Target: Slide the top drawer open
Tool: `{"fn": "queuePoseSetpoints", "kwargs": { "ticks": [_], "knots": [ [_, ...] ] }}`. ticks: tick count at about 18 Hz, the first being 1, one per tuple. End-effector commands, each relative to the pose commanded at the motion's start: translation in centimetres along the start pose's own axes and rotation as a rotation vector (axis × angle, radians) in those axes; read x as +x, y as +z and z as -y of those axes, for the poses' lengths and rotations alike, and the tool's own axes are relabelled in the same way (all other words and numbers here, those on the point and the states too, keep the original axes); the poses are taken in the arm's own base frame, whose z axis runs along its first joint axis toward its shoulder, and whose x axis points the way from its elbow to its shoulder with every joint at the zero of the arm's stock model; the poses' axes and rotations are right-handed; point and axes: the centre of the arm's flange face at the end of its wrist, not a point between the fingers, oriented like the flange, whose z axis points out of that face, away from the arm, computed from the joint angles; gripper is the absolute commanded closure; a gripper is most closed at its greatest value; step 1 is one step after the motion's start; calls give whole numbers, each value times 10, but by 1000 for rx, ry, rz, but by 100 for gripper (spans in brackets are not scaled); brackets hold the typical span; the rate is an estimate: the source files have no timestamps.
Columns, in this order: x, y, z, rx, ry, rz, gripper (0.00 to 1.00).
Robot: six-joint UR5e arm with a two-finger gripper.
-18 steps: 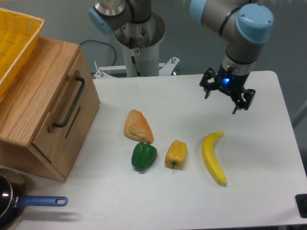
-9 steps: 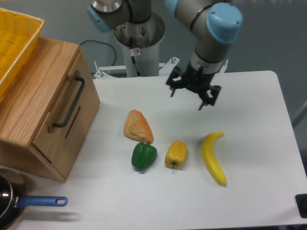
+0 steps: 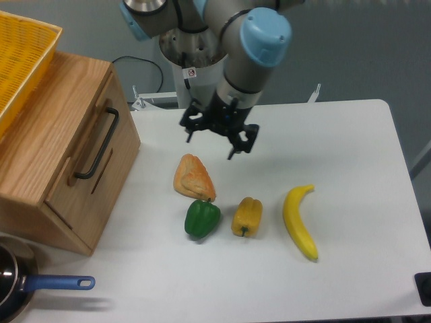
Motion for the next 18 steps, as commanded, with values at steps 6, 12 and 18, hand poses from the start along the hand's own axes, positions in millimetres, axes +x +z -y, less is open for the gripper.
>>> {"fn": "queuePoseSetpoints", "kwargs": {
  "ticks": [6,12,18],
  "knots": [
    [45,3,11,21,-24,-68,0],
    [65,5,18,34,-46,-93,0],
    [83,13,23,21,-42,-102,0]
  ]
}}
